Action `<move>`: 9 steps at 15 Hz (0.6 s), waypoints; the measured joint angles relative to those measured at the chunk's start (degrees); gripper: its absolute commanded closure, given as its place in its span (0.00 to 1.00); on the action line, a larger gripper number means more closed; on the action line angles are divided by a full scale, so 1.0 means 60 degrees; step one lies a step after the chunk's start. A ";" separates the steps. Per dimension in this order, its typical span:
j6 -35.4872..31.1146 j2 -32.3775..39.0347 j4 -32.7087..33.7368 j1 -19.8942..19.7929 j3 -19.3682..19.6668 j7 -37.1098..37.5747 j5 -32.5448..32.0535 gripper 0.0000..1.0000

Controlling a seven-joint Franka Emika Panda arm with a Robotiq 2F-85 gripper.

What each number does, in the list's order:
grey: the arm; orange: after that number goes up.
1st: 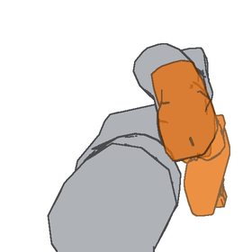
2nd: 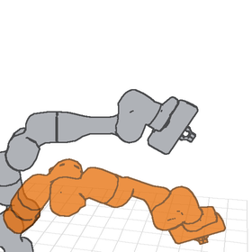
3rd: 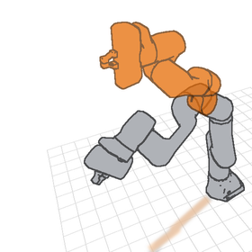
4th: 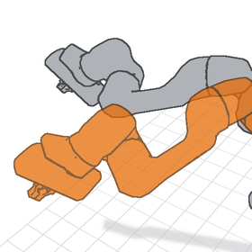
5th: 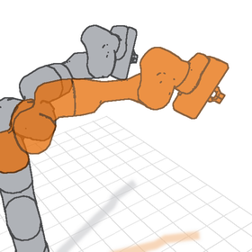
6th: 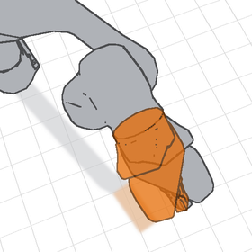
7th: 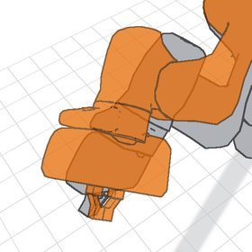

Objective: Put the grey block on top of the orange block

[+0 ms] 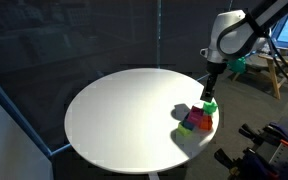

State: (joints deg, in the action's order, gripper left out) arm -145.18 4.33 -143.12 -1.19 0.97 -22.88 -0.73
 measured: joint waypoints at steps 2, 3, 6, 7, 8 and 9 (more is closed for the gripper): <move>0.0000 -0.0060 -0.0081 0.0000 0.0000 -0.0015 -0.0001 0.46; 0.0000 -0.0057 -0.0092 0.0000 0.0000 -0.0015 0.0000 0.46; 0.0000 -0.0005 -0.0092 0.0000 0.0000 -0.0014 0.0000 0.46; 0.0000 -0.0004 -0.0092 0.0000 0.0000 -0.0014 0.0000 0.46; 0.0000 -0.0004 -0.0092 0.0000 0.0000 -0.0014 0.0000 0.46; 0.0000 -0.0004 -0.0092 0.0000 0.0000 -0.0014 0.0000 0.46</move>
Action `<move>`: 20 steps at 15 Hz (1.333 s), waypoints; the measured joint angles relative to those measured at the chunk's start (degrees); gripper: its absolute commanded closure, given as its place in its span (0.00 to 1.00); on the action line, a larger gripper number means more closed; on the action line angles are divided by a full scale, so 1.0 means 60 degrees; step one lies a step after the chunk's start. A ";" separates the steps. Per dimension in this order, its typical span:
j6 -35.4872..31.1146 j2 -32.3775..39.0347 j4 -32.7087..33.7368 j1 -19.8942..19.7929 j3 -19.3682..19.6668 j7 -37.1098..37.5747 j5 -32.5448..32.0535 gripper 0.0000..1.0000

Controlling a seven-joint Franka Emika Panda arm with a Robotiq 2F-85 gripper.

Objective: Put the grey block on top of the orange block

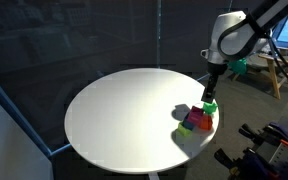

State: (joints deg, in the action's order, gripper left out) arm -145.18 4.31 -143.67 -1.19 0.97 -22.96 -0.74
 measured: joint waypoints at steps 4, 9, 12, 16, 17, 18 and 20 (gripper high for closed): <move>0.0000 0.0006 0.0000 0.0000 0.0000 0.0000 0.0000 0.71; 0.0000 0.0044 -0.0078 0.0031 -0.0113 0.0004 0.0000 0.71; -0.0006 0.0044 -0.0116 0.0086 -0.0202 0.0013 0.0000 0.71; -0.0284 0.0044 -0.0280 0.0149 -0.0255 0.0049 -0.0080 0.71; -0.0402 0.0044 -0.0357 0.0164 -0.0256 0.0075 -0.0170 0.71; -0.0528 0.0043 -0.0438 0.0173 -0.0256 0.0107 -0.0263 0.71; -0.0761 0.0043 -0.0614 0.0189 -0.0257 0.0184 -0.0454 0.71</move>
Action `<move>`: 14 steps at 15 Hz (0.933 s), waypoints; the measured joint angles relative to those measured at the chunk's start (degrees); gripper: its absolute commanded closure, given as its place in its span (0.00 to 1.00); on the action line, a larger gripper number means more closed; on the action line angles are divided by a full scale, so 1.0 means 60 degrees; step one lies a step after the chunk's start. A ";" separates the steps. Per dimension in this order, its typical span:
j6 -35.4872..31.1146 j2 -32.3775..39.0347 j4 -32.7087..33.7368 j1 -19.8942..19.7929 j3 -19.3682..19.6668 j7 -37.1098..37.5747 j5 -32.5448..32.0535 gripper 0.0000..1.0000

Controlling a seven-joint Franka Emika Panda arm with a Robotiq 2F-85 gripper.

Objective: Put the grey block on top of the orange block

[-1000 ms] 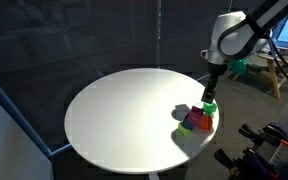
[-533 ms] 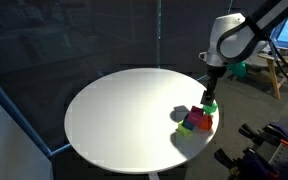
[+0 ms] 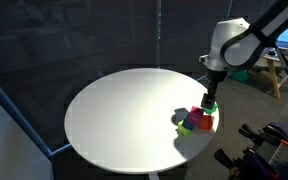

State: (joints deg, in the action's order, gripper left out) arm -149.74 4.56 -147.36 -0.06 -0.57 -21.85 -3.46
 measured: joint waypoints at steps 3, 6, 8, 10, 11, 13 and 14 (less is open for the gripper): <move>-0.0216 -0.0001 -0.0225 0.0014 -0.0001 0.0054 -0.0217 0.71; -0.0313 0.0005 -0.0422 0.0015 -0.0005 0.0054 -0.0279 0.71; -0.0325 0.0033 -0.0505 0.0015 -0.0011 0.0054 -0.0279 0.71; -0.0333 0.0099 -0.0528 0.0015 -0.0016 0.0054 -0.0279 0.71; -0.0349 0.0147 -0.0528 0.0015 -0.0018 0.0054 -0.0279 0.71; -0.0454 0.0267 -0.0528 0.0015 -0.0020 0.0052 -0.0279 0.71; -0.0528 0.0332 -0.0528 0.0015 -0.0021 0.0052 -0.0278 0.71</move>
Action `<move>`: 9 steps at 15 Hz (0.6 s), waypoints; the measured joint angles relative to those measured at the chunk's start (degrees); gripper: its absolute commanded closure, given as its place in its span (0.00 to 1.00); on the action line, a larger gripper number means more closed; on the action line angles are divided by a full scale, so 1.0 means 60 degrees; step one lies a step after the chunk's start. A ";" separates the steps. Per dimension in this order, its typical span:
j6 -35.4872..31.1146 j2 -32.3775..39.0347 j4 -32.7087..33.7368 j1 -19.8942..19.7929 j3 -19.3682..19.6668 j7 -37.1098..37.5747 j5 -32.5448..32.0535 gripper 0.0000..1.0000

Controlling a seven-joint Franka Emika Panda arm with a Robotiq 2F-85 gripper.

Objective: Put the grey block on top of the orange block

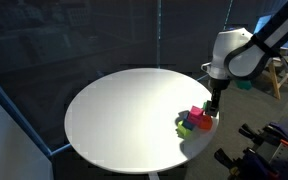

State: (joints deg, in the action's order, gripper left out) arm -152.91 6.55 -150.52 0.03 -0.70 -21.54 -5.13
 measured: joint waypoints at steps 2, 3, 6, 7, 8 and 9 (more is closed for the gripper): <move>-0.0158 0.0128 0.0000 0.0000 -0.0012 -0.0003 0.0003 0.71; -0.0223 0.0190 0.0000 -0.0001 -0.0025 -0.0003 0.0003 0.71; -0.0374 0.0341 0.0001 -0.0001 -0.0077 -0.0003 0.0003 0.71; -0.0417 0.0388 0.0001 -0.0002 -0.0092 -0.0003 0.0003 0.71; -0.0458 0.0431 0.0001 -0.0002 -0.0105 -0.0003 0.0003 0.71; -0.0493 0.0470 0.0001 -0.0002 -0.0117 -0.0003 0.0003 0.71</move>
State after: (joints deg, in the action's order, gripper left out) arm -155.87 9.37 -150.52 0.02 -1.40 -21.56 -5.11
